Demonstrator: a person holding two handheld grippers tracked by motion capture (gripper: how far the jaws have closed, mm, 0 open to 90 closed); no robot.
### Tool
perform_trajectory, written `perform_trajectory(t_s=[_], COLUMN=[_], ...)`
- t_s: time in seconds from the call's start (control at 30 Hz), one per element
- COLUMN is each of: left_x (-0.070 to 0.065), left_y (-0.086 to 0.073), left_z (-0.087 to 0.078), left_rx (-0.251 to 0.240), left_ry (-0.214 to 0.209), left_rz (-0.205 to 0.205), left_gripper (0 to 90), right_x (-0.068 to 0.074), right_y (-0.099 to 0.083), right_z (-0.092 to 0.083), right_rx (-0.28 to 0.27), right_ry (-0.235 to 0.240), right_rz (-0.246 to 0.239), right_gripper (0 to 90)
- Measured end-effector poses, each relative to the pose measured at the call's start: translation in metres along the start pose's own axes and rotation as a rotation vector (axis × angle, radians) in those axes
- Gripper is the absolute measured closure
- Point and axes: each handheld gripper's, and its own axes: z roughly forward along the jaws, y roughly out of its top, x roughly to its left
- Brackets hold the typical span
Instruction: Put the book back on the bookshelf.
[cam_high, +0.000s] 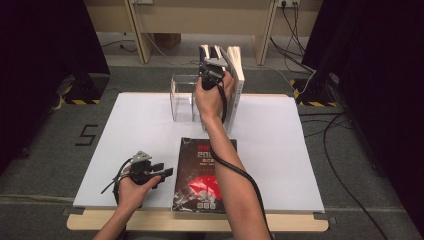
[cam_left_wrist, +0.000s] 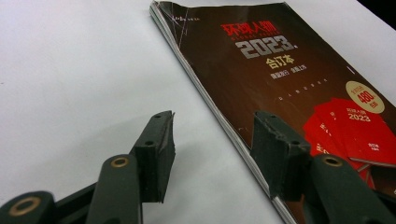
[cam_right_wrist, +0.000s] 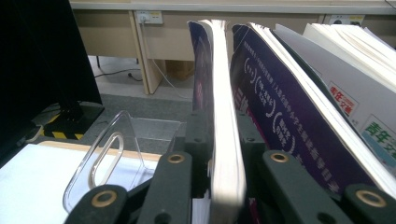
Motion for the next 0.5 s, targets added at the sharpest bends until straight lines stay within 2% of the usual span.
perform_trajectory(t_s=[0.1,0.5], left_x=[0.0,-0.002], left_y=[0.0,-0.001], left_z=[0.0,0.001], left_rx=[0.0,0.008], left_ry=[0.0,0.004], left_rz=[-0.001,0.002], left_gripper=[48.3,48.3], right_x=[-0.002,-0.013], right_y=[-0.001,-0.016], right_z=[-0.005,-0.037], right_rx=[0.007,-0.03], right_ry=[0.009,0.01], right_rz=[0.017,0.014], right_gripper=[77.4,72.4])
